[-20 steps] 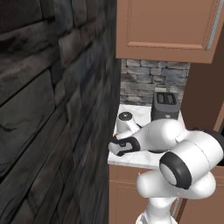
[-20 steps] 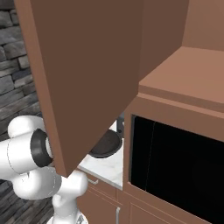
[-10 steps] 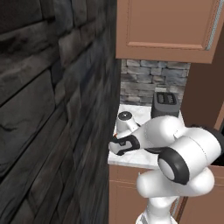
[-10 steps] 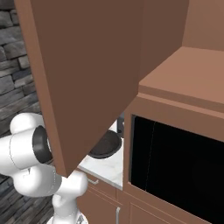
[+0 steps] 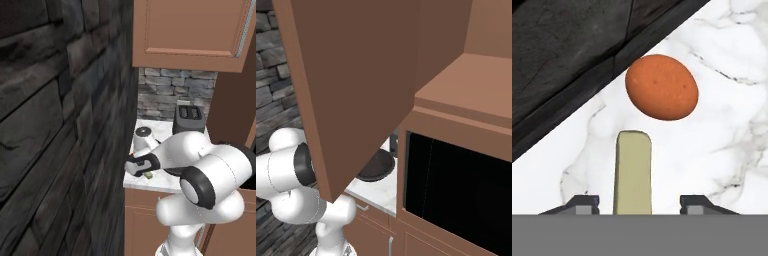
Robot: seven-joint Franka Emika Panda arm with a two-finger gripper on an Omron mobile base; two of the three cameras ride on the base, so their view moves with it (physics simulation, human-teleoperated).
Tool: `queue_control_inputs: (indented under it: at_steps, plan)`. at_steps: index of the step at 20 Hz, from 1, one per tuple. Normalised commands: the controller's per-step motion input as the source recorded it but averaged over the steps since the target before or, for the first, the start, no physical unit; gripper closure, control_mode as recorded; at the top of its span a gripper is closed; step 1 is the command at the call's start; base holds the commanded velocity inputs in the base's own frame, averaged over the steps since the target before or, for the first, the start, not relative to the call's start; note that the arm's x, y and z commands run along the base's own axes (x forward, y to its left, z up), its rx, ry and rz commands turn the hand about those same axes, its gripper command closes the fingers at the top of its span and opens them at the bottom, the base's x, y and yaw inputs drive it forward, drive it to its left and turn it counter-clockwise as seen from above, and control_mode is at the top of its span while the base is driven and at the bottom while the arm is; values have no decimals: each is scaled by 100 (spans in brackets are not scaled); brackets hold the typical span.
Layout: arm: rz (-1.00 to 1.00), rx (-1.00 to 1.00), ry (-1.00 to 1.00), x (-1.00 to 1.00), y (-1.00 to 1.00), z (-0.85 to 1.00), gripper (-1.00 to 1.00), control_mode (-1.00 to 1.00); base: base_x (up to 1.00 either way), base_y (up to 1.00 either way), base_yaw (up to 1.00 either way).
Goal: Pick the egg and butter from the fridge and place them by the bowl for mixing.
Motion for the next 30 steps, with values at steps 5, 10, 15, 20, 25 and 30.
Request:
queue_control_inputs:
  at_steps: [5,10,15,20,25,30]
  plan:
    - [0,0,0,0,-14,0,-100,-100,0,0,0]
    - [0,3,0,-2,-18,19,-100,-100,0,0,0]
    - [0,4,0,-5,-10,38,-100,-100,0,0,0]
    - [0,6,0,-10,-6,43,-100,-100,0,0,0]
    - [0,4,0,-16,-12,42,-100,-100,0,0,0]
    - [-4,1,0,-28,-27,39,-100,-100,0,0,0]
